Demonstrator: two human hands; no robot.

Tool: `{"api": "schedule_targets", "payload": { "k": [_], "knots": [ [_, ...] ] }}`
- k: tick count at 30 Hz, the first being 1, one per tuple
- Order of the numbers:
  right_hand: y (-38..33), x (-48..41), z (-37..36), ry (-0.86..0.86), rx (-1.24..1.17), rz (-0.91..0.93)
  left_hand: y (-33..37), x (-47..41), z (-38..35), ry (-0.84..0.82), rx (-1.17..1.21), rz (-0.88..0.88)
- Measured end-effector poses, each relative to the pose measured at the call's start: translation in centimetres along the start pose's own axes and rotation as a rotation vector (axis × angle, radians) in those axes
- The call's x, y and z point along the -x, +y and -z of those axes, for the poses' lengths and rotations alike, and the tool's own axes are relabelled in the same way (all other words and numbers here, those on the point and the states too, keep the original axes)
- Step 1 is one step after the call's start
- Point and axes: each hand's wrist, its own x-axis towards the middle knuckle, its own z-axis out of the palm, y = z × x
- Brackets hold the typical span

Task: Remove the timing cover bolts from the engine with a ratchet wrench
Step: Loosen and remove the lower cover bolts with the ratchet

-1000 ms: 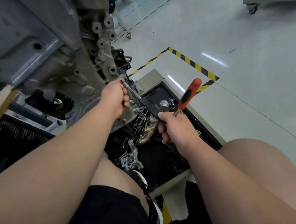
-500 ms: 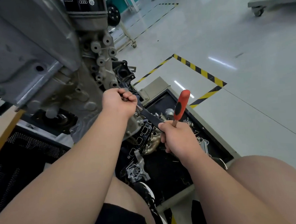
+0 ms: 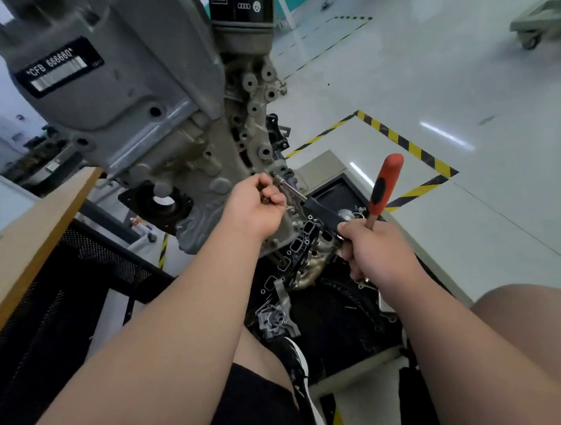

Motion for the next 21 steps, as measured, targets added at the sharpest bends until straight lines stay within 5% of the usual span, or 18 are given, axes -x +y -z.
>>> {"api": "schedule_targets", "payload": {
  "k": [11,21],
  "knots": [
    [-0.2,3.6,-5.5,-0.115,0.250,0.052,2.1,3.2,12.3,0.116,-0.500,0.102],
    [0.9,6.0,-13.2,-0.057,0.357,0.025,5.9,3.8,21.6,0.056,-0.455,0.100]
  ]
}}
